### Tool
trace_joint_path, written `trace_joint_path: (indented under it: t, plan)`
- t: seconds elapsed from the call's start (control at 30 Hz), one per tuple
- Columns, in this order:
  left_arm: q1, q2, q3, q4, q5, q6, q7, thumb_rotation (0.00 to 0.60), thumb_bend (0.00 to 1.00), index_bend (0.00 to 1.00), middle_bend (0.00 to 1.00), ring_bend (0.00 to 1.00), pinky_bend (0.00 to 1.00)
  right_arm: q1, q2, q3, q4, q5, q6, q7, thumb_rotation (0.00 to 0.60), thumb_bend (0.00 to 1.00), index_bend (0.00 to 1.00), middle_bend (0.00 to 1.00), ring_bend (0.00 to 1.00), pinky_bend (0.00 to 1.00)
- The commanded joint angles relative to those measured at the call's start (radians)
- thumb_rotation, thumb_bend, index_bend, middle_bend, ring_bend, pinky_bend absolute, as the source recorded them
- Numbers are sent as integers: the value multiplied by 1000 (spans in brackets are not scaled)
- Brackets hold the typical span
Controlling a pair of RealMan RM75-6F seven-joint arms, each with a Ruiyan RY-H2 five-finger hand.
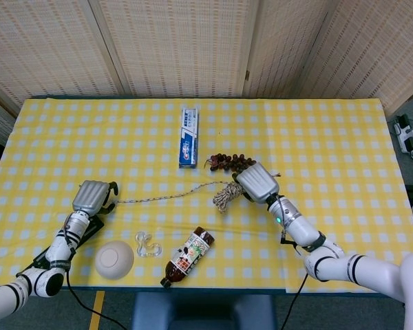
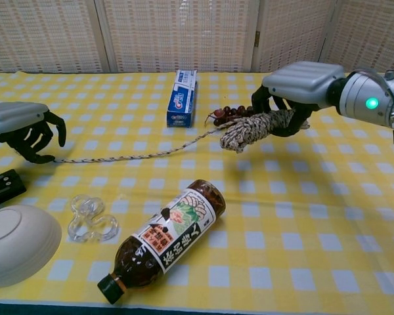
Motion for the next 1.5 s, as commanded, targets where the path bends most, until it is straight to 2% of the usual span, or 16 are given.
trace_joint_path:
  t: [0.03,0.3,0.57,0.77,1.13,1.5]
  plan:
    - [-2,-12,6,15,-6,2,-1,600,357,502,790,749,760,3,-1,5,1,21,2,-14,600,390,739,579,598,498]
    - [-3,-40,11,62,-11,16,-15,600,357,507,794,753,760,-2,11,6,5,67,12,-25,600,390,739,579,599,498]
    - [-8,-72,16,116,-9,20,-31,600,358,560,805,762,761,-2,14,-5,1,71,18,-27,600,390,739,579,599,499]
    - [-15,-85,17,148,-20,-1,-39,600,385,564,808,765,760,-1,15,-12,-3,71,22,-27,600,390,739,579,600,498]
    - [-22,-67,22,126,-38,-27,-22,600,437,555,808,761,760,3,10,-19,8,76,19,-22,600,390,739,580,601,498]
    - [-23,-57,24,102,-44,-15,-6,600,440,553,808,760,760,6,7,-24,11,76,17,-12,600,391,739,580,604,499]
